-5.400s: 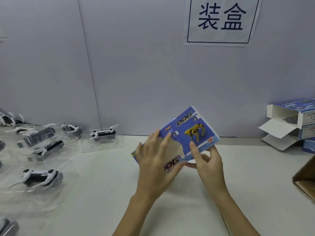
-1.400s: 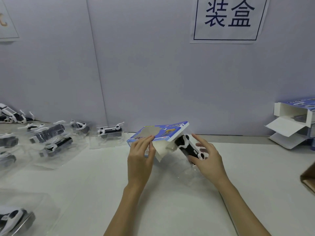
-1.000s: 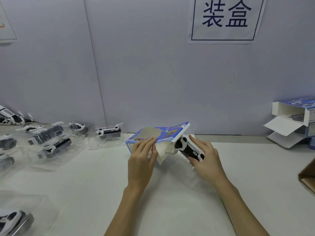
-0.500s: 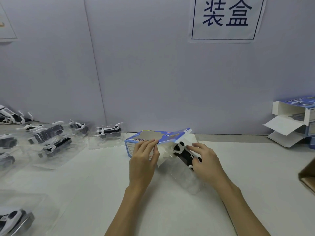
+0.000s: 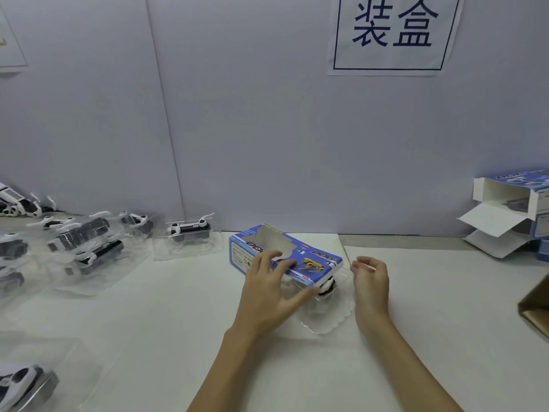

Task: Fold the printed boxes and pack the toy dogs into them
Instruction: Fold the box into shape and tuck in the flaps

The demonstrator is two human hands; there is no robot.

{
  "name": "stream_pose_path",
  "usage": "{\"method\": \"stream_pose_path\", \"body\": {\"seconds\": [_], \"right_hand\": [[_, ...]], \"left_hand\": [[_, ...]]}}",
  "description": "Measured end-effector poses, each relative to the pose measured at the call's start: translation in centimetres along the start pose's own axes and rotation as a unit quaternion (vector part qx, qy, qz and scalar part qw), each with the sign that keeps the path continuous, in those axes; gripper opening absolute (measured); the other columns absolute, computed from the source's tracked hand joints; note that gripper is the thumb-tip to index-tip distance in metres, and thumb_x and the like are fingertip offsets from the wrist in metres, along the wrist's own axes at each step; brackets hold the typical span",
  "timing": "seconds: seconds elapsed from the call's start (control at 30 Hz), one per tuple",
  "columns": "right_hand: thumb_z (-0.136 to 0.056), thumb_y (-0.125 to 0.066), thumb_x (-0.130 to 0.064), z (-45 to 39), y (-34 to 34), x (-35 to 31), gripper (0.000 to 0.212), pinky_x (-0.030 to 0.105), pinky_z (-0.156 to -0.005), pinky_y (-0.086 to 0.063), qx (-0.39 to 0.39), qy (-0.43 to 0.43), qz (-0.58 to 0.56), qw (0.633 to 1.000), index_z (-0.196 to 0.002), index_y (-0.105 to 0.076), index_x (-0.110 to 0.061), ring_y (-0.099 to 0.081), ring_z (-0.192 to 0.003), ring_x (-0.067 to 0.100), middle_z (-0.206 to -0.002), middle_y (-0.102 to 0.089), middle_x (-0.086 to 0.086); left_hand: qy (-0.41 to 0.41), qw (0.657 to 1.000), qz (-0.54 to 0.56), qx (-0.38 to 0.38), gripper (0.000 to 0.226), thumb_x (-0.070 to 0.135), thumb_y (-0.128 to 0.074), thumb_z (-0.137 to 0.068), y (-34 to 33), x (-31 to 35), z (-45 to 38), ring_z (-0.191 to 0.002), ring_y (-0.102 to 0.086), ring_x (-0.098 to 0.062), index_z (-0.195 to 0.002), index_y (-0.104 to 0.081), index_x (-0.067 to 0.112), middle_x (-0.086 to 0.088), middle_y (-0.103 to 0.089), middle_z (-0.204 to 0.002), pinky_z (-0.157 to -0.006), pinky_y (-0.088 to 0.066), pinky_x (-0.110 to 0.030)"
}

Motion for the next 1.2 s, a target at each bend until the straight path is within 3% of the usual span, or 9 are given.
{"method": "stream_pose_path", "body": {"seconds": [0.1,0.2,0.33,0.53,0.77,0.97,1.07,1.13,1.2], "right_hand": [[-0.098,-0.053,-0.001,-0.8,0.0,1.1,0.023,0.036,-0.095,-0.05,-0.019,-0.055,-0.032,0.998,-0.11,-0.061,-0.018,-0.065,-0.11,0.024,-0.114,-0.069,0.008],[-0.098,-0.052,-0.001,-1.1,0.0,1.3,0.023,0.043,-0.107,-0.05,-0.039,-0.067,-0.024,0.997,-0.11,-0.062,-0.017,-0.065,-0.114,0.025,-0.117,-0.07,0.013],[-0.097,-0.052,0.006,-0.7,-0.4,1.1,0.026,0.041,-0.102,-0.051,-0.064,-0.076,-0.024,0.995,-0.108,-0.064,-0.015,-0.069,-0.104,0.027,-0.111,-0.073,0.017],[-0.093,-0.04,0.018,0.5,-1.0,1.8,0.049,0.03,-0.087,-0.054,-0.175,0.007,0.131,0.976,-0.127,-0.063,-0.01,-0.068,-0.116,0.021,-0.123,-0.072,0.009],[-0.095,-0.064,0.006,1.1,-1.0,1.5,0.047,0.012,-0.07,-0.053,-0.223,0.053,0.134,0.964,-0.133,-0.057,-0.021,-0.07,-0.1,0.003,-0.115,-0.072,-0.005],[-0.096,-0.071,-0.006,1.5,-1.3,0.6,0.043,0.022,-0.088,-0.058,-0.297,0.068,0.066,0.95,-0.134,-0.062,-0.023,-0.067,-0.117,0.006,-0.126,-0.072,-0.011],[-0.097,-0.07,-0.007,1.6,-1.8,0.0,0.026,0.042,-0.089,-0.062,-0.265,0.104,0.059,0.957,-0.117,-0.068,-0.023,-0.073,-0.096,0.016,-0.108,-0.076,-0.007],[-0.096,-0.072,-0.011,1.7,-1.7,-0.6,0.019,0.04,-0.078,-0.064,-0.205,0.118,0.035,0.971,-0.112,-0.069,-0.02,-0.076,-0.084,0.021,-0.101,-0.077,0.002],[-0.096,-0.074,-0.024,1.8,-1.2,-1.2,0.009,0.028,-0.065,-0.058,-0.146,0.146,0.038,0.978,-0.103,-0.07,-0.021,-0.075,-0.068,0.02,-0.089,-0.075,-0.001]], "left_hand": [[0.002,0.992,-0.075,-0.099,0.114,0.102,-0.049,-0.059,-1.1,0.1,0.4,-0.158,0.004,-0.017,-0.153,-0.036,0.039,0.007,-0.021,-0.166,-0.128,-0.01,-0.046],[0.016,0.994,-0.057,-0.09,0.108,0.097,-0.052,-0.064,-1.5,0.4,0.3,-0.158,0.009,-0.015,-0.153,-0.033,0.039,0.008,-0.02,-0.166,-0.129,-0.01,-0.044],[0.017,0.997,-0.012,-0.071,0.087,0.064,-0.071,-0.082,-1.6,0.2,0.1,-0.158,-0.001,-0.016,-0.154,-0.038,0.027,0.012,-0.028,-0.163,-0.126,-0.024,-0.035],[0.044,0.999,-0.01,-0.006,0.045,0.021,-0.067,-0.091,-0.4,-0.9,-0.3,-0.144,-0.035,-0.005,-0.136,-0.061,0.027,0.017,-0.056,-0.141,-0.088,-0.055,-0.029],[0.054,0.996,0.035,0.066,0.047,-0.003,-0.064,-0.085,-0.4,-1.1,-0.3,-0.124,-0.053,-0.003,-0.118,-0.07,0.03,0.018,-0.065,-0.124,-0.076,-0.05,-0.019],[0.051,0.977,0.164,0.128,0.06,-0.017,-0.057,-0.082,0.8,-0.7,-0.5,-0.13,-0.059,-0.007,-0.118,-0.075,0.028,0.015,-0.071,-0.125,-0.097,-0.057,-0.036],[0.042,0.957,0.25,0.14,0.047,-0.007,-0.062,-0.091,1.4,0.6,-0.7,-0.129,-0.061,-0.01,-0.121,-0.073,0.028,0.016,-0.071,-0.127,-0.1,-0.057,-0.045],[0.038,0.949,0.282,0.134,0.038,0.014,-0.071,-0.097,1.6,1.7,-0.7,-0.132,-0.059,-0.012,-0.13,-0.066,0.031,0.016,-0.067,-0.134,-0.104,-0.056,-0.046],[0.018,0.952,0.29,0.098,0.061,0.033,-0.079,-0.092,1.9,2.6,-0.7,-0.136,-0.056,-0.01,-0.146,-0.051,0.034,0.015,-0.057,-0.147,-0.11,-0.051,-0.037]]}}
Point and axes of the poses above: each hand's wrist, its own z-axis away from the middle knuckle, its own y-axis out of the back of the hand, x = y × z, the point moved 2 cm from there along -z, towards the middle knuckle
